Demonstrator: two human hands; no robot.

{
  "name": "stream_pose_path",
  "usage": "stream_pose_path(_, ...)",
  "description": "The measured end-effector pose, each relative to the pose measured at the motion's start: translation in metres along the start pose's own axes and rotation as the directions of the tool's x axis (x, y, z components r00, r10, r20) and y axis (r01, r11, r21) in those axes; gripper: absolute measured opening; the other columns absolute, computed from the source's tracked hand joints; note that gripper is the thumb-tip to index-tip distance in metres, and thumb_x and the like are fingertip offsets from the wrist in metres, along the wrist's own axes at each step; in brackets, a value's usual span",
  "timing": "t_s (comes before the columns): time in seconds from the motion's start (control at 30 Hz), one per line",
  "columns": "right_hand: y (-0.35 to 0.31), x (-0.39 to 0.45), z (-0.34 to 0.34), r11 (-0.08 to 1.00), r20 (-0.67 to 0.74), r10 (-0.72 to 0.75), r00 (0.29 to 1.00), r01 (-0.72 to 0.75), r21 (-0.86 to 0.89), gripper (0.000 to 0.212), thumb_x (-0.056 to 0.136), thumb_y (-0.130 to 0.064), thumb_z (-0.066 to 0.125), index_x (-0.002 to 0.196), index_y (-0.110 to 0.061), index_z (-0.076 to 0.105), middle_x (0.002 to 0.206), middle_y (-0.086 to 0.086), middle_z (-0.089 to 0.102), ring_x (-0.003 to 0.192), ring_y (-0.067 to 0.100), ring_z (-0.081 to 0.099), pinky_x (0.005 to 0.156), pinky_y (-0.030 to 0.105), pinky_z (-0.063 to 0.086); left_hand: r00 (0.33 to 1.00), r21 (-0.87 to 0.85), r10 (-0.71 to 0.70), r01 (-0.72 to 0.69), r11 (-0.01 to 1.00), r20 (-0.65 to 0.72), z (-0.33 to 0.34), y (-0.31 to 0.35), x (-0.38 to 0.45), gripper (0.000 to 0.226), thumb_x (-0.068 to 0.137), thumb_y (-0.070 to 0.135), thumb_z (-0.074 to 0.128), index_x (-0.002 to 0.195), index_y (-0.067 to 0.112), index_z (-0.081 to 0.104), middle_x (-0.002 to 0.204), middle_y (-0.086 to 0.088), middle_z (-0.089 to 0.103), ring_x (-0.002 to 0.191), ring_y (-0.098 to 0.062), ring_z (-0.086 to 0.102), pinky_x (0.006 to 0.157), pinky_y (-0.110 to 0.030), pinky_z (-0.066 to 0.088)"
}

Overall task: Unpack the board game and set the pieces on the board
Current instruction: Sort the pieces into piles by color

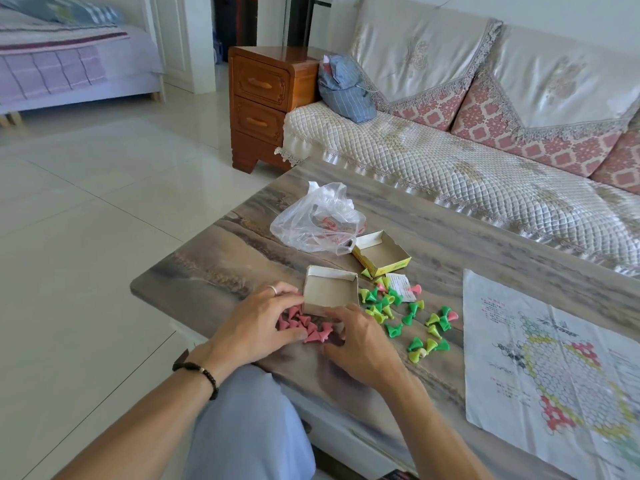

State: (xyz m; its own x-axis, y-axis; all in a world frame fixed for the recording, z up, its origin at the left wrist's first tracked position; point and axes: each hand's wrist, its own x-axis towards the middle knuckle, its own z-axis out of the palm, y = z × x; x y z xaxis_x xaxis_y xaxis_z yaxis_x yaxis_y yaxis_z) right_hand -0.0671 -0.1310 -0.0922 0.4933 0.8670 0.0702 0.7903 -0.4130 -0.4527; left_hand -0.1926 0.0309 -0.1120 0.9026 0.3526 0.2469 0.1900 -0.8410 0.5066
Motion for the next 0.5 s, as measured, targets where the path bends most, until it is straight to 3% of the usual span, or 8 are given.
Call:
stream_pose_path(0.13,0.016,-0.004,-0.012,0.999,-0.019,0.048,0.999,-0.048,-0.016,0.054,0.076,-0.025,0.068,0.128,-0.021,0.054,0.117,-0.002,0.057,0.095,0.015,0.058,0.079,0.026,0.048,0.998,0.017,0.047,-0.046,0.999,-0.029,0.009,0.020,0.015,0.058,0.079,0.058,0.066,0.124,0.021,0.062,0.129,0.013,0.050,0.111,-0.009,0.051,0.085,-0.029,0.048)
stream_pose_path(0.3,0.052,-0.015,-0.037,0.991,-0.100,0.136,0.986,-0.133,0.032,0.042,0.080,-0.027,0.062,0.122,-0.021,0.061,0.111,-0.003,0.062,0.092,0.015,0.060,0.078,0.028,0.048,0.985,0.045,0.153,-0.150,0.988,-0.075,0.027,0.053,0.042,0.045,0.084,0.045,0.065,0.120,0.018,0.066,0.123,0.006,0.057,0.107,-0.016,0.056,0.083,-0.033,0.050)
stream_pose_path(0.4,0.084,-0.020,-0.052,0.976,-0.172,0.216,0.961,-0.213,0.037,0.026,0.081,-0.023,0.060,0.105,-0.018,0.067,0.095,-0.002,0.066,0.082,0.016,0.062,0.073,0.032,0.050,0.983,0.054,0.178,-0.176,0.983,-0.041,0.039,0.073,0.066,0.048,0.085,0.049,0.054,0.121,0.019,0.065,0.120,0.006,0.059,0.108,-0.015,0.054,0.088,-0.033,0.048)
stream_pose_path(0.5,0.119,-0.021,-0.067,0.956,-0.258,0.290,0.922,-0.294,0.024,0.014,0.078,-0.013,0.057,0.087,-0.014,0.068,0.082,0.001,0.067,0.074,0.023,0.061,0.066,0.035,0.049,0.981,0.064,0.193,-0.192,0.979,-0.011,0.055,0.088,0.092,0.040,0.087,0.040,0.056,0.120,0.020,0.065,0.117,0.006,0.060,0.103,-0.017,0.057,0.086,-0.035,0.049)
